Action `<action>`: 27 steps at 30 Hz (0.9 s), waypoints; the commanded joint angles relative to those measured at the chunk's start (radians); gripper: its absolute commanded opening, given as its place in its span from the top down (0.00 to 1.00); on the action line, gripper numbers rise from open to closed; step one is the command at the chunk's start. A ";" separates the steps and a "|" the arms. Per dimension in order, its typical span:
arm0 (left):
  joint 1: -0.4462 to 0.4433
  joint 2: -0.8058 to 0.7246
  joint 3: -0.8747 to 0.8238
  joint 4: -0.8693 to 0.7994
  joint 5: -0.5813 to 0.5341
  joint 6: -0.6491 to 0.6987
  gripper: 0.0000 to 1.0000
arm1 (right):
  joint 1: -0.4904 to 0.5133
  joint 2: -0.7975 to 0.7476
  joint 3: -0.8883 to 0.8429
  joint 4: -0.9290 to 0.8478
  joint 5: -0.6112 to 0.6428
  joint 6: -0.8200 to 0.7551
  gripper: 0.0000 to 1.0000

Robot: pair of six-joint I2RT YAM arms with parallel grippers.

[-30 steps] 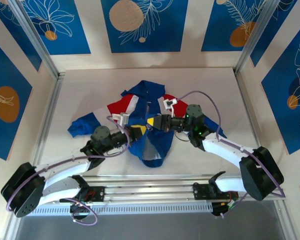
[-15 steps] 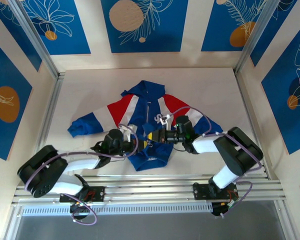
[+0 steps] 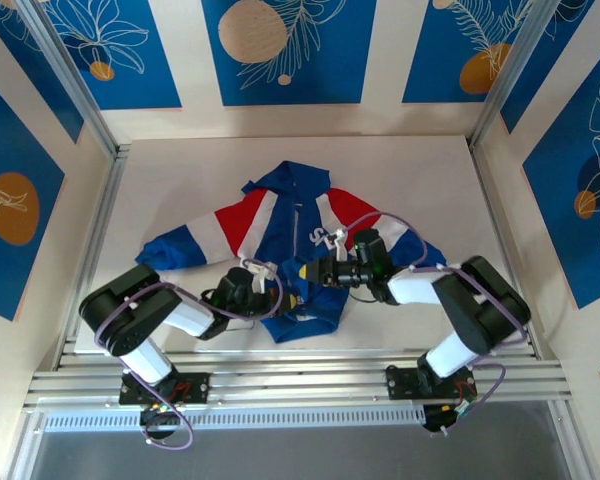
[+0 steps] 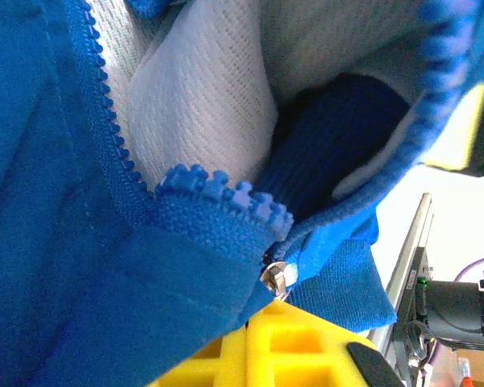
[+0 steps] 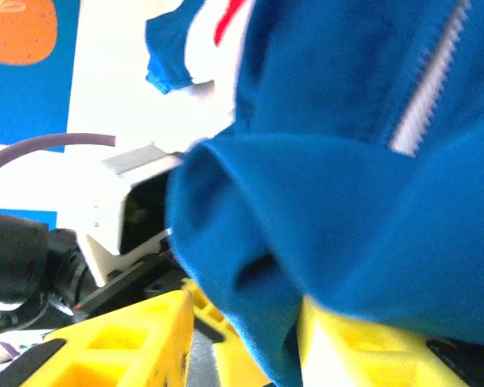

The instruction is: Zip up the jacket

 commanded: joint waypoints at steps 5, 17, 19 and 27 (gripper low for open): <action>-0.016 -0.016 0.004 -0.081 0.047 -0.019 1.00 | 0.032 -0.256 0.084 -0.525 0.181 -0.422 0.60; -0.015 -0.214 0.129 -0.494 0.043 0.119 1.00 | 0.277 -0.297 0.106 -0.708 0.352 -0.667 0.81; -0.016 -0.229 0.155 -0.552 0.052 0.132 1.00 | 0.327 -0.274 0.111 -0.712 0.388 -0.679 0.82; -0.016 -0.308 0.207 -0.681 0.051 0.149 1.00 | 0.429 -0.243 0.115 -0.674 0.505 -0.665 0.77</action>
